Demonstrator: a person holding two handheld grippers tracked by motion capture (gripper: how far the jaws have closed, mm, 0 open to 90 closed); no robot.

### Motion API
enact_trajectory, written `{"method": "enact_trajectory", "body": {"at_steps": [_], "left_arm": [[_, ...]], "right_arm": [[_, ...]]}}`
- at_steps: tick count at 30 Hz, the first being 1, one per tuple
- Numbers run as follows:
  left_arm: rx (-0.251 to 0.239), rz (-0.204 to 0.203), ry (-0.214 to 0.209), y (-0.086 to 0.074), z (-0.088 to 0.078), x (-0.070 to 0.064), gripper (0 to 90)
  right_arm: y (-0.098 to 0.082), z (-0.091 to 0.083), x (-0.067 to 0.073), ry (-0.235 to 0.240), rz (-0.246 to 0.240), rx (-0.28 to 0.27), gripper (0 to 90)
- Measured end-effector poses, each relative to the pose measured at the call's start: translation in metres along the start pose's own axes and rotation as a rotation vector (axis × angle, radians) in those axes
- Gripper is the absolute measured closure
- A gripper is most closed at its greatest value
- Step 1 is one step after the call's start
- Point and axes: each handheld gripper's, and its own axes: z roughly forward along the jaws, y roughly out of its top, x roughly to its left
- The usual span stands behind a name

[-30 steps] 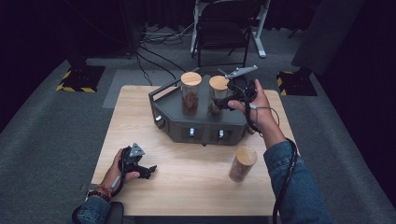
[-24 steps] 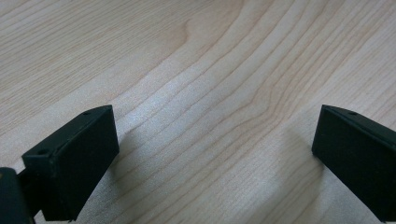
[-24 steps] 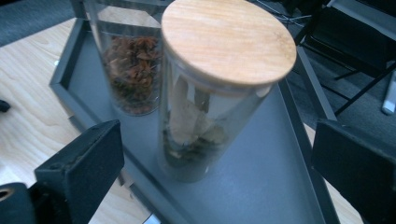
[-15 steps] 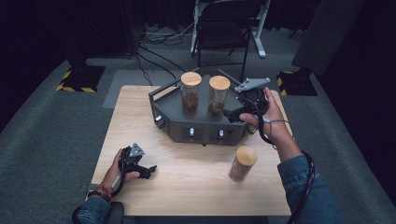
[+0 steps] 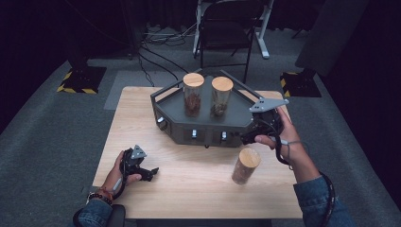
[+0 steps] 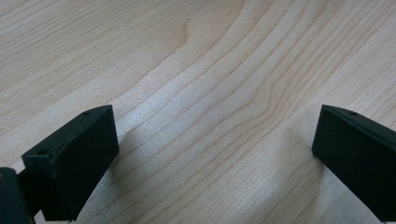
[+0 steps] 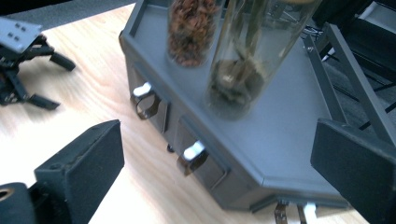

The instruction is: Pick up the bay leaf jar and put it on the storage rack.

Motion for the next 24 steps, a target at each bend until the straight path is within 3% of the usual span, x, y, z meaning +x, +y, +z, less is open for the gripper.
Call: {"method": "enact_trajectory", "body": {"at_steps": [7, 13, 24], "left_arm": [[0.0, 0.0, 0.0, 0.0, 0.0, 0.0, 0.2], [0.0, -0.001, 0.0, 0.0, 0.0, 0.0, 0.2], [0.0, -0.001, 0.0, 0.0, 0.0, 0.0, 0.2]], "right_arm": [[-0.024, -0.017, 0.013, 0.004, -0.019, 0.009, 2.7], [-0.051, -0.029, 0.027, -0.058, -0.086, 0.027, 2.7], [-0.102, -0.037, 0.038, -0.057, -0.098, 0.03, 2.7]]}}
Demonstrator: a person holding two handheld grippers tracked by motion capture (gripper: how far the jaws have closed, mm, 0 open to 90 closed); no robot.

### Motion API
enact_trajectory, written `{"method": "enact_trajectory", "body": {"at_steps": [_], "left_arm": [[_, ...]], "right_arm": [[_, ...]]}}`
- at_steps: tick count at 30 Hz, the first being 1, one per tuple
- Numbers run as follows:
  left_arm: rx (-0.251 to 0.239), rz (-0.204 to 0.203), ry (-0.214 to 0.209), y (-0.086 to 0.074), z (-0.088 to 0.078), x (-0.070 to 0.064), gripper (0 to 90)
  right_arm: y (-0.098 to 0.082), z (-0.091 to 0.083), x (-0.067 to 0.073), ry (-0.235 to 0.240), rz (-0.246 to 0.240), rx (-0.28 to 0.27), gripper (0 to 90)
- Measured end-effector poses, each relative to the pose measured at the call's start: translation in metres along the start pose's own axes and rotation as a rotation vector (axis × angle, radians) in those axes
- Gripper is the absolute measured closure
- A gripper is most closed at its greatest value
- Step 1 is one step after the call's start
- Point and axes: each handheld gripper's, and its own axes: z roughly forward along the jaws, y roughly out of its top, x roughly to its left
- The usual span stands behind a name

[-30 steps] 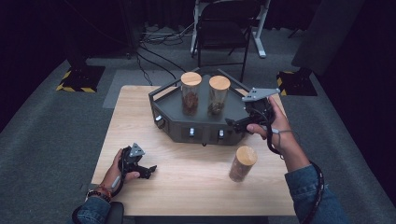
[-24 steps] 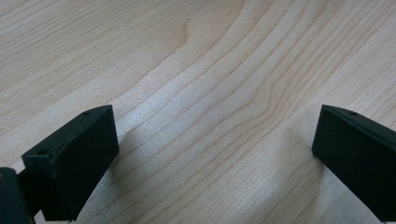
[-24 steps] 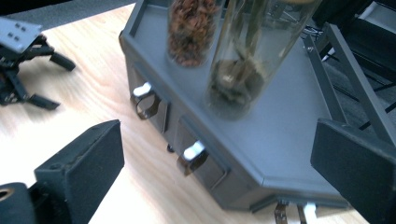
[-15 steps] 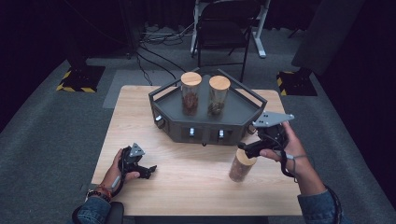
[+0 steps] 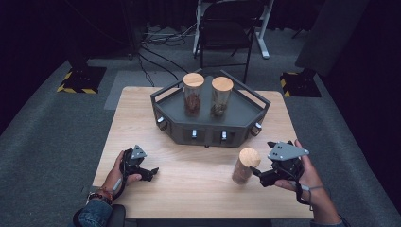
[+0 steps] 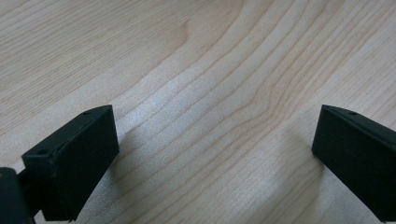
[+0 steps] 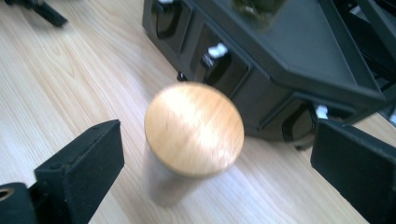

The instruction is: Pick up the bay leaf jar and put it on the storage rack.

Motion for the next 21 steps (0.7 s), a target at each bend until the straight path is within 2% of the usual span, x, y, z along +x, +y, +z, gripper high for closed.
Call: {"method": "enact_trajectory", "body": {"at_steps": [3, 6, 8, 13, 16, 21], "left_arm": [[0.0, 0.0, 0.0, 0.0, 0.0, 0.0, 0.1], [0.0, 0.0, 0.0, 0.0, 0.0, 0.0, 0.2], [0.0, 0.0, 0.0, 0.0, 0.0, 0.0, 0.1], [0.0, 0.001, 0.0, 0.0, 0.0, 0.0, 0.2], [0.0, 0.001, 0.0, 0.0, 0.0, 0.0, 0.2], [-0.001, 0.0, 0.001, 0.0, 0.0, 0.0, 0.2]], "right_arm": [[-0.013, 0.002, 0.004, 0.003, 0.005, 0.004, 2.7], [-0.025, 0.006, 0.009, -0.003, -0.031, 0.021, 2.7], [-0.034, 0.01, 0.011, -0.008, -0.036, 0.029, 2.7], [-0.056, 0.022, 0.014, 0.017, -0.016, 0.063, 2.7], [-0.07, 0.029, 0.014, 0.029, 0.013, 0.089, 2.7], [-0.09, 0.042, 0.012, 0.027, 0.036, 0.132, 2.7]]}}
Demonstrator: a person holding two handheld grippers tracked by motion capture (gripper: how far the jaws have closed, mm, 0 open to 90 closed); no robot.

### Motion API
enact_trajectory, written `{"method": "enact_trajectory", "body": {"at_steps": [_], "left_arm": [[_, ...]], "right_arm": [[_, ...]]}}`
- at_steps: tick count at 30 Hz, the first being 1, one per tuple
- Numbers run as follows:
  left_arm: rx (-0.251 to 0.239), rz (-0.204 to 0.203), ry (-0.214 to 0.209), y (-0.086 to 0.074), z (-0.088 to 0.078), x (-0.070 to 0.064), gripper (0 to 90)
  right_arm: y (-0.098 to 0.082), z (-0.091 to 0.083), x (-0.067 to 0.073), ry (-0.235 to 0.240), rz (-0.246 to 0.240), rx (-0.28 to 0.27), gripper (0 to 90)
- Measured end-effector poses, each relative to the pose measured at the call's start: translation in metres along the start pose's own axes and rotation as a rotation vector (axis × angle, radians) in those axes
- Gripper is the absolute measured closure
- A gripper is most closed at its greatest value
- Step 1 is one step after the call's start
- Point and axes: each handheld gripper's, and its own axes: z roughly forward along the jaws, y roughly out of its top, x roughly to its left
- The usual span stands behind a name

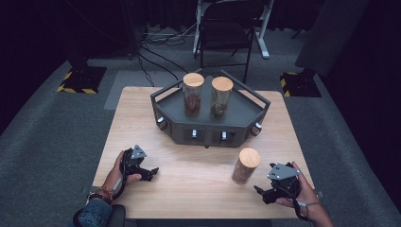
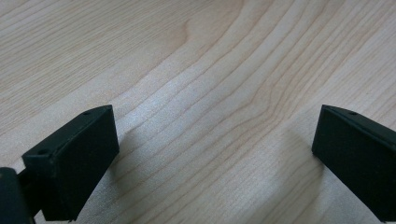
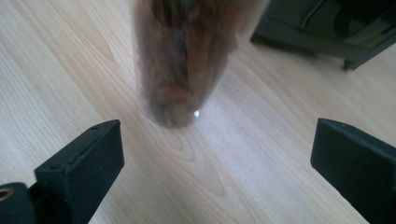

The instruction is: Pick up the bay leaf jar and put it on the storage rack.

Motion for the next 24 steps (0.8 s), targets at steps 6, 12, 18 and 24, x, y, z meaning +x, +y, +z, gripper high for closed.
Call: {"method": "enact_trajectory", "body": {"at_steps": [6, 12, 18, 24], "left_arm": [[0.0, 0.0, 0.0, 0.0, 0.0, 0.0, 0.2], [0.001, 0.002, 0.0, 0.0, 0.0, 0.0, 0.2], [0.0, 0.0, -0.001, 0.0, 0.0, 0.0, 0.1], [0.001, 0.001, -0.004, 0.0, 0.0, 0.0, 0.0]], "right_arm": [[-0.022, 0.019, -0.01, 0.0, 0.034, 0.046, 2.8], [-0.046, 0.04, -0.02, -0.003, 0.083, 0.076, 2.9], [-0.06, 0.045, -0.029, 0.033, 0.163, 0.023, 0.5], [-0.073, 0.048, -0.035, 0.082, 0.246, -0.046, 0.0]]}}
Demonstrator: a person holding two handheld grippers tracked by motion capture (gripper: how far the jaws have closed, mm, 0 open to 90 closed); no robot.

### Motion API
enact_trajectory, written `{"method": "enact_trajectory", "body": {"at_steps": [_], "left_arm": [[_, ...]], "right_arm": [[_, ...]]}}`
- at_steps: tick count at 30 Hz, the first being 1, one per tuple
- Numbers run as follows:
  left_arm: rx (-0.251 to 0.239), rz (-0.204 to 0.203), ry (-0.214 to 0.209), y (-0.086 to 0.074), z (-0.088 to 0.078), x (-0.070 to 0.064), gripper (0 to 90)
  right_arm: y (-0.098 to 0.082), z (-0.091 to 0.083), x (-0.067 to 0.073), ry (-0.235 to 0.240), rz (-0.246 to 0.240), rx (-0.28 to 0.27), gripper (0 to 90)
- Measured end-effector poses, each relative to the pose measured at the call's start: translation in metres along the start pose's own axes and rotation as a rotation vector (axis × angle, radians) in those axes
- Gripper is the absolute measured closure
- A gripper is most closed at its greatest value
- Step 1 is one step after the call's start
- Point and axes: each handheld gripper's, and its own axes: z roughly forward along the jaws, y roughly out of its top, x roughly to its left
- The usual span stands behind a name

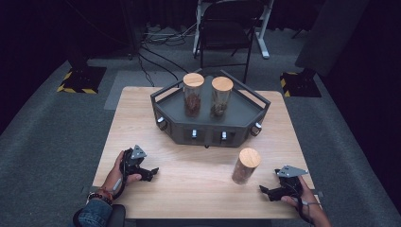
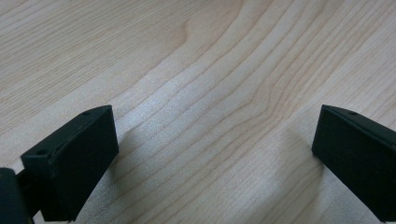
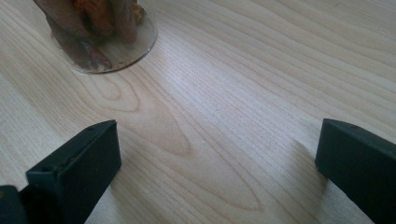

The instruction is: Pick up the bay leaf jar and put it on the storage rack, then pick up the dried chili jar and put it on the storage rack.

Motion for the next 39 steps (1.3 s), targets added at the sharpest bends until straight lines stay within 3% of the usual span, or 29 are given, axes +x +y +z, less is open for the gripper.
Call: {"method": "enact_trajectory", "body": {"at_steps": [22, 28, 33, 39], "left_arm": [[-0.002, 0.005, -0.003, 0.0, 0.0, 0.0, 0.0], [-0.002, 0.007, -0.004, 0.0, 0.0, 0.0, 0.0], [-0.002, 0.007, -0.004, 0.0, 0.0, 0.0, 0.0], [-0.001, 0.008, -0.004, 0.0, 0.0, 0.0, 0.0]], "right_arm": [[0.0, 0.0, 0.0, 0.001, -0.002, 0.0, 0.0], [0.003, -0.002, 0.0, -0.013, -0.001, 0.039, 0.6], [0.008, -0.005, 0.005, -0.03, -0.03, 0.065, 2.3], [0.018, -0.009, 0.013, -0.013, -0.034, 0.039, 2.3]]}}
